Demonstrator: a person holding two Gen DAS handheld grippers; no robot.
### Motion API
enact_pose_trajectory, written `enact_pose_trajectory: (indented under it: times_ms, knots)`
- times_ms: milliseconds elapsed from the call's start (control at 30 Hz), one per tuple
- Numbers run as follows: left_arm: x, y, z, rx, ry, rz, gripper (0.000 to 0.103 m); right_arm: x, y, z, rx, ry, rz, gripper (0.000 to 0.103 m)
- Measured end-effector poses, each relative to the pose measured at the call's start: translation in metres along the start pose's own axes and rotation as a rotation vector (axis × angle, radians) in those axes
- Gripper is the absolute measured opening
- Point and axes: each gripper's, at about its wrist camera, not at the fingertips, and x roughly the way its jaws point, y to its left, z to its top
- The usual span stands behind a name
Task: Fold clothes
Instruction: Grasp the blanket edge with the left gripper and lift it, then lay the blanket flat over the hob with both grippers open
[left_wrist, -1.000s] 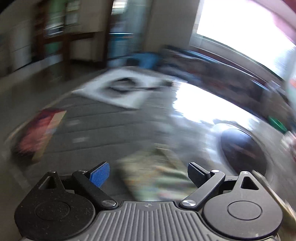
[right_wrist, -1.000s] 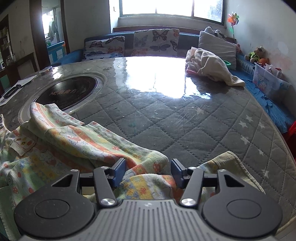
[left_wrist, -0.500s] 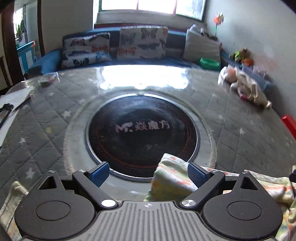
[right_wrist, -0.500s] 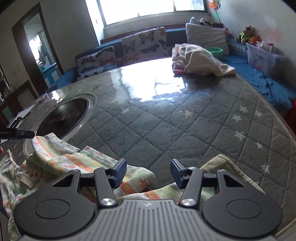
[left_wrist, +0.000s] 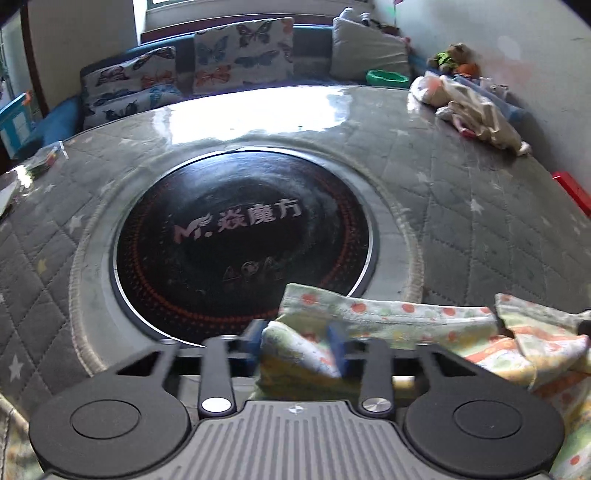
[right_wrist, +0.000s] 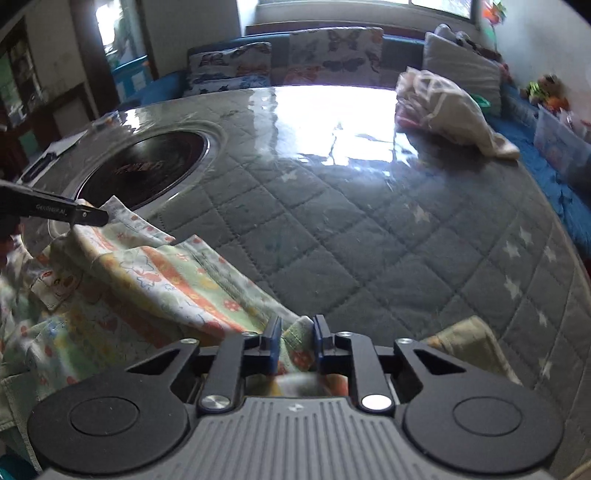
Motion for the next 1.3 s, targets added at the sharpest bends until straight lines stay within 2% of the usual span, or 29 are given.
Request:
enact_pose_trajectory:
  times_ms: [33,133,300,500,567,733,833,867,900,933,967,1000,1033,1233,1300]
  knots:
    - [0.0,0.002,0.001,-0.006,-0.005,-0.005,0.019,0.0,0.004,0.007,-0.025,-0.011,-0.008,0.01]
    - [-0.003,0.01,0.004,-0.029,-0.031,-0.013,0.014,0.0,0.012,0.025,-0.072,-0.036,-0.021,0.008]
    - [-0.013,0.029,0.014,-0.076,-0.101,0.001,0.013,-0.004,0.03,0.063,-0.181,-0.115,-0.045,0.006]
    - [-0.023,0.055,0.026,-0.137,-0.182,0.023,0.009,0.02,0.071,0.12,-0.315,-0.184,-0.048,0.005]
    - [-0.026,0.07,0.031,-0.167,-0.204,0.041,0.005,0.026,0.081,0.134,-0.336,-0.204,-0.05,0.005]
    - [-0.033,0.109,0.043,-0.241,-0.259,0.085,0.004,0.05,0.112,0.176,-0.366,-0.35,-0.095,0.005]
    - [-0.037,0.133,0.05,-0.286,-0.292,0.112,0.006,0.069,0.119,0.192,-0.358,-0.37,-0.113,0.007]
    - [-0.034,0.132,0.049,-0.276,-0.281,0.119,0.008,0.086,0.121,0.199,-0.357,-0.315,-0.145,0.01]
    - [-0.029,0.128,0.048,-0.26,-0.265,0.125,0.011,0.093,0.117,0.199,-0.342,-0.295,-0.155,0.019]
    - [-0.024,0.125,0.047,-0.244,-0.249,0.131,0.021,0.1,0.113,0.2,-0.326,-0.275,-0.165,0.027]
    - [-0.019,0.122,0.045,-0.228,-0.233,0.138,0.032,0.108,0.109,0.2,-0.311,-0.254,-0.175,0.028]
    - [-0.014,0.119,0.044,-0.211,-0.217,0.144,0.052,0.11,0.102,0.197,-0.294,-0.236,-0.155,0.028]
    - [-0.009,0.116,0.042,-0.195,-0.201,0.15,0.057,0.112,0.096,0.194,-0.277,-0.218,-0.136,0.031]
    - [0.02,0.093,0.032,-0.092,-0.118,0.187,0.057,0.116,0.08,0.169,-0.258,-0.101,-0.032,0.037]
    - [0.024,0.085,0.029,-0.062,-0.115,0.192,0.055,0.117,0.079,0.162,-0.256,-0.068,0.0,0.038]
